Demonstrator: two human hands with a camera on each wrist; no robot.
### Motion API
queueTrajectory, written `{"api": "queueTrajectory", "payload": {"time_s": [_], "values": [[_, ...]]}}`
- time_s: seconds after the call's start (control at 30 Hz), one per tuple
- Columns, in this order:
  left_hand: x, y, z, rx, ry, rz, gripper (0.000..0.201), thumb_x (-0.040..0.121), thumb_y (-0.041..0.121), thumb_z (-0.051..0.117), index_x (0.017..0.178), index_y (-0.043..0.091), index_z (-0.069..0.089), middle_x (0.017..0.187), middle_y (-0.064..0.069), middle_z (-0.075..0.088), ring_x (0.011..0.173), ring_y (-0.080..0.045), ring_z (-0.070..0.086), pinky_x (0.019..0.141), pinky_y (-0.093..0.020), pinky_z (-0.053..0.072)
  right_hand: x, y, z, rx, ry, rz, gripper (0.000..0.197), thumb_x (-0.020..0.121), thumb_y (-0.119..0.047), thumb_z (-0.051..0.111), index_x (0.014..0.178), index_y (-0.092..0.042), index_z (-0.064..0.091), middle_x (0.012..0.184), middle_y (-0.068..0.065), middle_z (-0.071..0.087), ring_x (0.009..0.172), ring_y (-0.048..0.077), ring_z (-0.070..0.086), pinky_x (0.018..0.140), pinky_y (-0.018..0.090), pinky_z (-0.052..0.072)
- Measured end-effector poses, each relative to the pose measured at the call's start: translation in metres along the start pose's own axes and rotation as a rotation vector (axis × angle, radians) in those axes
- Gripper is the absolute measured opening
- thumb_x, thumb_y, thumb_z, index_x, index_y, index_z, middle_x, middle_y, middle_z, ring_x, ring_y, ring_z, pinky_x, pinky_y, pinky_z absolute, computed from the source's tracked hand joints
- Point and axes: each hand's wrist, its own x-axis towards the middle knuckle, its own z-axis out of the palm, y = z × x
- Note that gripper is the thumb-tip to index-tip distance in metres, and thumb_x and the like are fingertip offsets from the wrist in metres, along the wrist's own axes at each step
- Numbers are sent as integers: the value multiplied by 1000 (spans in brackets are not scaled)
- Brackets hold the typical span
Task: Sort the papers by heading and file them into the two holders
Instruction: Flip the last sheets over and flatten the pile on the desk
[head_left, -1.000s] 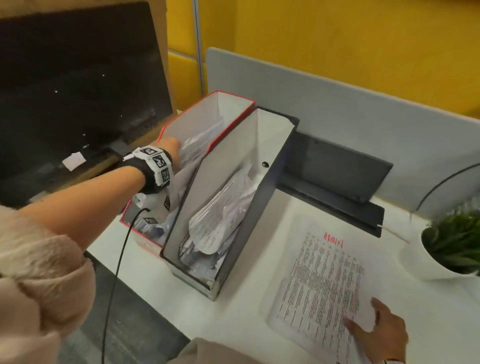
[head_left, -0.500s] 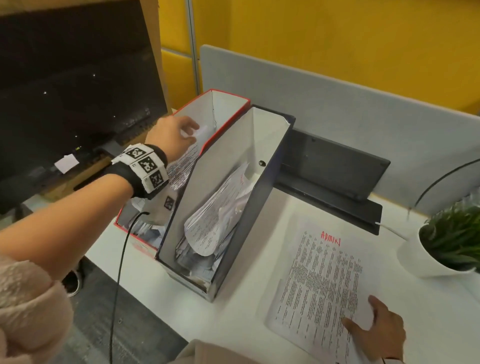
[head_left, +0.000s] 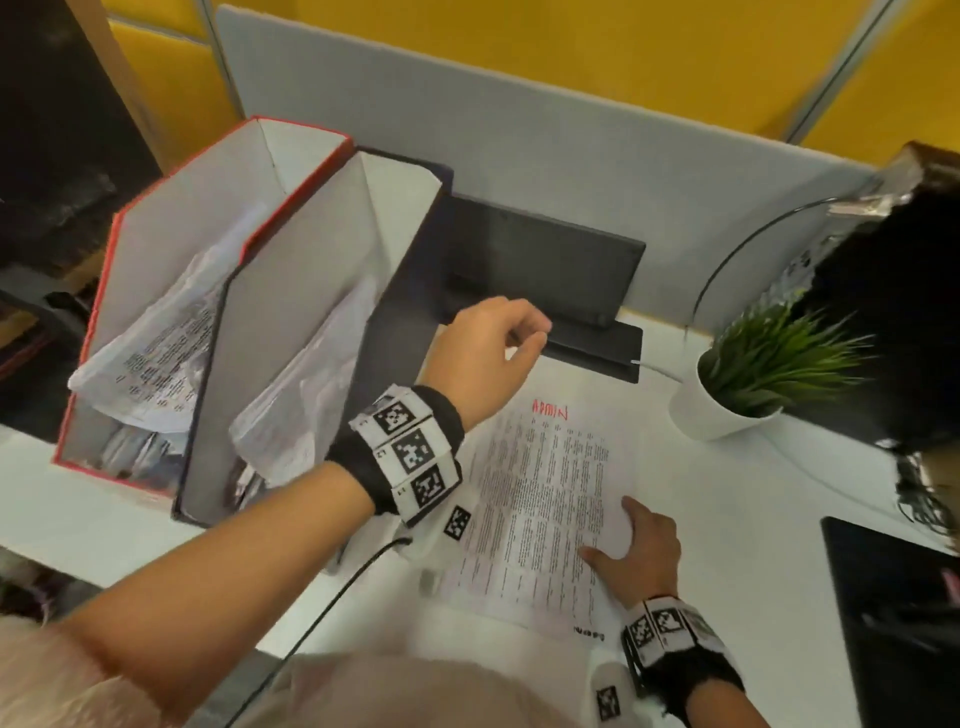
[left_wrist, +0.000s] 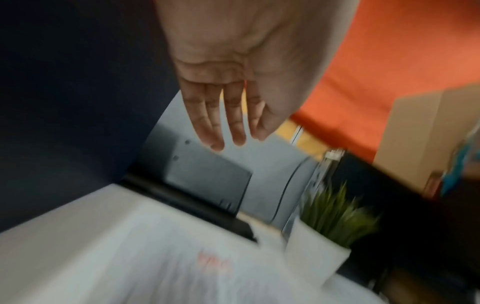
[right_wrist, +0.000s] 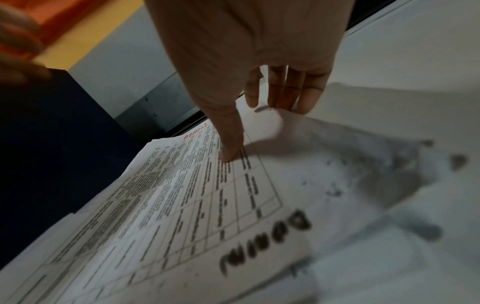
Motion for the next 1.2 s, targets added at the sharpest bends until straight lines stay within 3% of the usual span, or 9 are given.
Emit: {"api": "queueTrajectory", "payload": {"time_s": [0.2,0.33,0.4,0.5,0.7,0.83,0.93,1.03,1.2], "values": [[-43,-67,50,198,-316,-526,38,91,25,56,125,7,52,116,-12,61,99,-23,60,82,-28,44,-8,3,4,20,-24,-20,92,66,-35,82,141,-15,33,134,8,32,126,27,33,110,36,28],[-57,-89,56,130,-340,-696,28,85,27,66,100,4,61,93,-9,63,88,-24,61,80,-32,51,-11,2,5,-5,-59,-17,92,67,-39,80,142,-17,31,136,8,29,127,25,31,110,35,30],[-59,-90,58,99,-311,-701,24,78,29,73,82,9,61,79,-3,61,75,-18,58,65,-26,48,-12,-1,6,-67,-55,-13,92,67,-44,78,142,-20,30,136,7,29,127,25,30,108,36,32],[-60,-85,63,86,-244,-667,23,75,25,76,76,6,63,69,-1,59,59,-9,51,49,-17,35,-11,-7,5,-103,-51,-26,91,67,-40,79,142,-21,30,135,6,29,126,25,30,108,36,32],[-63,-83,64,207,-300,-515,26,89,20,60,78,-3,65,76,-16,63,64,-22,53,64,-31,47,-8,-17,1,332,-140,19,96,65,-3,81,143,-13,26,134,12,31,124,24,41,106,35,39],[-69,-86,63,221,-191,-297,22,91,13,57,85,-4,70,87,-18,62,76,-29,59,68,-32,46,-5,-20,-4,440,-116,47,98,67,-8,81,144,-17,22,131,13,37,106,21,49,87,25,43],[-73,-88,64,140,-159,-271,16,91,8,55,98,2,68,85,-13,65,77,-26,61,69,-29,48,-1,-20,-8,505,-96,79,99,68,-11,81,144,-19,19,129,15,43,95,18,50,74,21,42],[-74,-90,64,66,-150,-303,26,92,8,54,116,11,61,77,-2,64,67,-15,58,68,-26,49,2,-19,-9,545,-71,109,97,70,-12,80,144,-21,19,127,16,46,91,19,52,74,23,42],[-76,-88,60,159,-82,-207,11,89,14,58,95,17,68,90,1,65,76,-18,62,65,-32,52,3,-20,-11,591,-56,152,93,71,-13,79,143,-22,21,126,14,46,93,20,54,83,29,44]]}}
